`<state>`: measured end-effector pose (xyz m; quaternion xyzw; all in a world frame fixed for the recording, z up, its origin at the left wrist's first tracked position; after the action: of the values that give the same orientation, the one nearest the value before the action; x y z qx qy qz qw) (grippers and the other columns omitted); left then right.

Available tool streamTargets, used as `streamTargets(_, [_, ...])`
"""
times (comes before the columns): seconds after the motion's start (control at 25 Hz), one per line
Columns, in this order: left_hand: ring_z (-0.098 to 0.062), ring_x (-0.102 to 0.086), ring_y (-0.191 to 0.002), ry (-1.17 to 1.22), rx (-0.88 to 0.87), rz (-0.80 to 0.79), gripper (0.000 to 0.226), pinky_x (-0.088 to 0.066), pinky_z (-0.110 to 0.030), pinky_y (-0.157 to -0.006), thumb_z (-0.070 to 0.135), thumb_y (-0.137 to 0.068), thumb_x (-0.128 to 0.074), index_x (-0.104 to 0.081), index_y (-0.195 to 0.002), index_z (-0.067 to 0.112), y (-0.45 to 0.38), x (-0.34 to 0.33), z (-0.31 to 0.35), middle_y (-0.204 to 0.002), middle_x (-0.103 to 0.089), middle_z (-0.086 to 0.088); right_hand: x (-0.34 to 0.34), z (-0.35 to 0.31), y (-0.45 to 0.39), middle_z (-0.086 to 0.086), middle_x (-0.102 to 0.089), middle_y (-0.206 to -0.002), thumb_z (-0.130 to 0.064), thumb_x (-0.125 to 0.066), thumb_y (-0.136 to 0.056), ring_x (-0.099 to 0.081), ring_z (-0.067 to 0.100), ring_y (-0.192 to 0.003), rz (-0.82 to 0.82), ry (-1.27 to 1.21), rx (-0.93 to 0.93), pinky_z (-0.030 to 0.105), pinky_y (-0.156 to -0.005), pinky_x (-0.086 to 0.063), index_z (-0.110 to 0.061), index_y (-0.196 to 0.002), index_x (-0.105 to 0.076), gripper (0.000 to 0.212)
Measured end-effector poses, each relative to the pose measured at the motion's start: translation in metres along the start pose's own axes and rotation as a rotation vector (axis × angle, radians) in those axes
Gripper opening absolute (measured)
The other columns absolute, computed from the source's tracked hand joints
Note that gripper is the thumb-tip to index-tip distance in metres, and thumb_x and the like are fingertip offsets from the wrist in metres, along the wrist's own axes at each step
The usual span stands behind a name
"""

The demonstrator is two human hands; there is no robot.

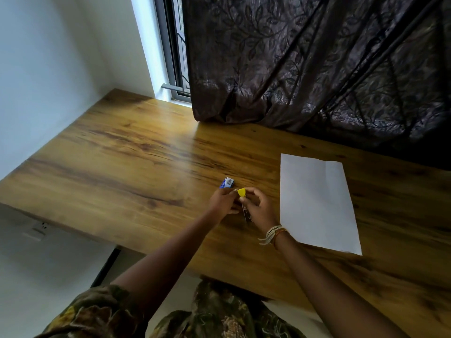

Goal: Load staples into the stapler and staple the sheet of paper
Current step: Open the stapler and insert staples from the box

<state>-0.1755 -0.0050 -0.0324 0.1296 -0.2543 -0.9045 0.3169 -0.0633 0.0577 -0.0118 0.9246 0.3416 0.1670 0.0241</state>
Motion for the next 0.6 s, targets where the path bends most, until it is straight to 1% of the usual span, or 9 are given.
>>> streamTargets(0.04, [-0.019,-0.064,-0.07,0.028,0.007,-0.007,0.029,-0.056,-0.03,-0.067,0.015,-0.1,-0.047,-0.057,-0.123,-0.001,-0.002,0.0,0.0,-0.084,-0.064,-0.007,0.002,0.002,-0.003,0.0,-0.063,-0.113,-0.017,-0.06,-0.091,-0.059,0.016,-0.106,0.007,-0.052,-0.039,0.024,-0.082,-0.051,-0.022,-0.112,-0.06,0.022])
streamTargets(0.12, [-0.018,-0.064,-0.071,0.093,0.031,-0.021,0.029,-0.056,-0.028,-0.068,0.012,-0.1,-0.049,-0.056,-0.123,-0.003,-0.005,-0.001,-0.002,-0.084,-0.065,-0.008,0.007,0.008,-0.007,0.005,-0.066,-0.114,-0.014,-0.059,-0.092,-0.061,0.023,-0.11,0.015,-0.163,-0.085,0.035,-0.09,-0.053,-0.018,-0.112,-0.06,0.021])
streamTargets(0.2, [-0.017,-0.063,-0.075,0.141,0.045,-0.024,0.029,-0.054,-0.028,-0.073,0.008,-0.098,-0.052,-0.056,-0.122,-0.006,-0.006,-0.002,-0.004,-0.084,-0.064,-0.008,0.005,0.011,-0.008,0.007,-0.068,-0.114,-0.008,-0.056,-0.093,-0.062,0.025,-0.111,-0.006,-0.315,-0.116,0.044,-0.097,-0.05,-0.017,-0.109,-0.062,0.019])
streamTargets(0.28, [-0.018,-0.064,-0.083,0.129,0.026,-0.025,0.029,-0.053,-0.029,-0.08,0.006,-0.096,-0.054,-0.058,-0.122,-0.007,-0.006,-0.003,-0.006,-0.087,-0.064,-0.008,0.0,0.008,-0.006,0.004,-0.069,-0.112,-0.004,-0.052,-0.094,-0.062,0.022,-0.111,-0.038,-0.435,-0.137,0.045,-0.099,-0.048,-0.018,-0.104,-0.062,0.02])
streamTargets(0.36, [-0.023,-0.064,-0.093,0.151,0.021,-0.052,0.029,-0.054,-0.033,-0.085,0.005,-0.096,-0.054,-0.058,-0.123,-0.006,-0.005,-0.001,-0.008,-0.095,-0.065,-0.013,-0.005,0.004,-0.004,-0.001,-0.071,-0.108,-0.003,-0.051,-0.094,-0.063,0.018,-0.109,-0.052,-0.465,-0.126,0.044,-0.099,-0.048,-0.019,-0.102,-0.061,0.021])
streamTargets(0.4, [-0.025,-0.064,-0.095,0.18,0.024,-0.079,0.029,-0.055,-0.033,-0.084,0.005,-0.096,-0.053,-0.058,-0.123,-0.006,-0.005,0.001,-0.008,-0.098,-0.065,-0.015,-0.006,0.003,-0.003,-0.002,-0.071,-0.107,-0.003,-0.051,-0.094,-0.063,0.018,-0.108,-0.05,-0.456,-0.118,0.043,-0.098,-0.048,-0.019,-0.102,-0.062,0.021])
streamTargets(0.44, [-0.024,-0.065,-0.094,0.214,0.029,-0.107,0.029,-0.057,-0.031,-0.081,0.005,-0.097,-0.053,-0.058,-0.122,-0.007,-0.005,0.003,-0.009,-0.099,-0.065,-0.016,-0.005,0.001,-0.003,-0.002,-0.071,-0.107,-0.003,-0.052,-0.094,-0.064,0.018,-0.108,-0.044,-0.449,-0.108,0.042,-0.097,-0.049,-0.019,-0.102,-0.062,0.021])
streamTargets(0.52, [-0.022,-0.066,-0.087,0.302,0.043,-0.147,0.025,-0.059,-0.027,-0.07,0.006,-0.097,-0.051,-0.059,-0.118,-0.006,-0.004,0.007,-0.008,-0.096,-0.065,-0.015,-0.004,-0.002,-0.002,0.001,-0.07,-0.108,-0.004,-0.055,-0.093,-0.064,0.02,-0.108,-0.022,-0.426,-0.096,0.042,-0.094,-0.051,-0.019,-0.104,-0.063,0.02])
streamTargets(0.6, [-0.019,-0.068,-0.079,0.41,0.065,-0.174,0.019,-0.058,-0.027,-0.062,0.007,-0.098,-0.049,-0.062,-0.11,-0.002,-0.002,0.01,-0.009,-0.093,-0.066,-0.014,-0.001,-0.005,-0.001,0.002,-0.069,-0.106,-0.005,-0.058,-0.091,-0.065,0.022,-0.104,0.005,-0.381,-0.084,0.039,-0.09,-0.054,-0.019,-0.104,-0.063,0.02])
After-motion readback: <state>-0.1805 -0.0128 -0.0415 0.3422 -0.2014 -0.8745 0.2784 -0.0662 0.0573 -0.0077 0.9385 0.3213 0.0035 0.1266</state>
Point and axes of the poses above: each hand's wrist, its own y-axis away from the middle knuckle, its own x-axis out of the back of the hand, z = x × y, the point moved 3 cm from there along -y, towards the middle knuckle
